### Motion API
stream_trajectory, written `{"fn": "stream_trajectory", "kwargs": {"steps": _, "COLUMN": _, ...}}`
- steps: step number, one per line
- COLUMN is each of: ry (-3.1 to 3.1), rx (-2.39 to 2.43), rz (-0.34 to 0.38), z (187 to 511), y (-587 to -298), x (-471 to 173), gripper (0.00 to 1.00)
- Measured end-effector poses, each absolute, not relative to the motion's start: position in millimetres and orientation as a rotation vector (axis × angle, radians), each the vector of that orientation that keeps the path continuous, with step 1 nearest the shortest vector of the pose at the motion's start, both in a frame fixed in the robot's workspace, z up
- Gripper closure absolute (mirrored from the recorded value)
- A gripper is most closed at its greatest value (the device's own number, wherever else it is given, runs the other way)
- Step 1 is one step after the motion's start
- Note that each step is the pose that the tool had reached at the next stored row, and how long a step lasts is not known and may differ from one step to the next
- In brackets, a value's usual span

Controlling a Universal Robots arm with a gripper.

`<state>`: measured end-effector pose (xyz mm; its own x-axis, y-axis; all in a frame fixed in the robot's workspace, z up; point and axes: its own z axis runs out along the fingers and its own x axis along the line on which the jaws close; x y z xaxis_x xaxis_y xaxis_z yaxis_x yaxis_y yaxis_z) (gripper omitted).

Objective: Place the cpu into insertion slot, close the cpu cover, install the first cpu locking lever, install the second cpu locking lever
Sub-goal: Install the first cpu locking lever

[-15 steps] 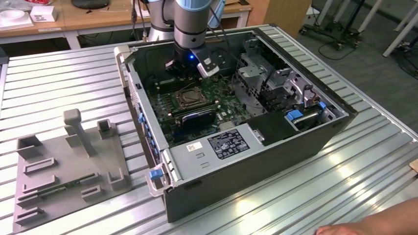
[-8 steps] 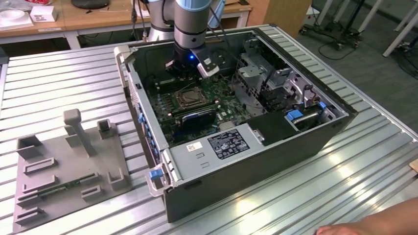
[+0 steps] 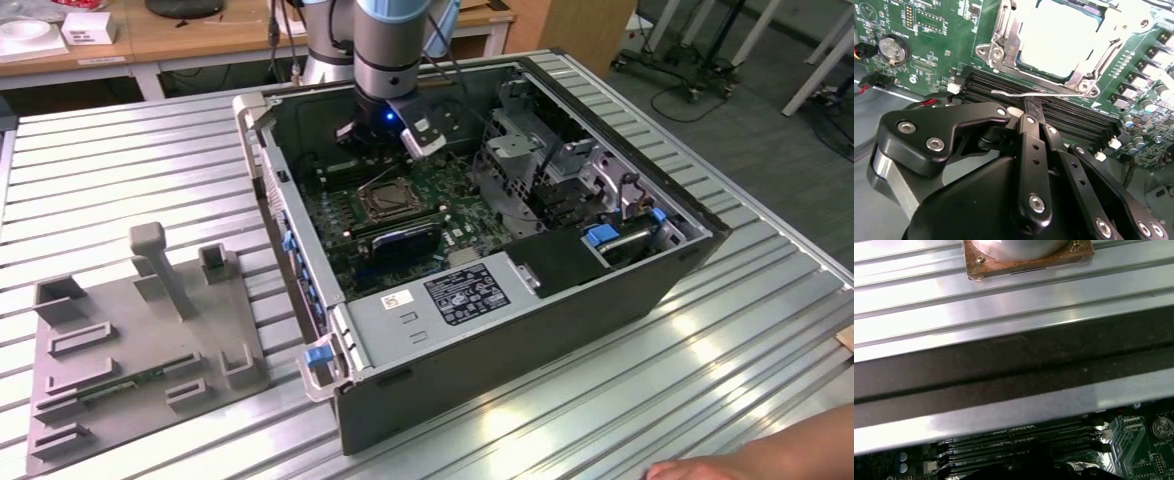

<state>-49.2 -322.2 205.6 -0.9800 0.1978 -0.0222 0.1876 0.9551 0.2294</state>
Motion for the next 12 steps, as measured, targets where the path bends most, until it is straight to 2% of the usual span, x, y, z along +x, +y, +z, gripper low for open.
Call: {"fn": "stream_trajectory", "kwargs": {"steps": 12, "ry": 3.062, "rx": 0.302, "rz": 0.354, "z": 205.5, "y": -321.7, "x": -53.3, "gripper": 0.9}}
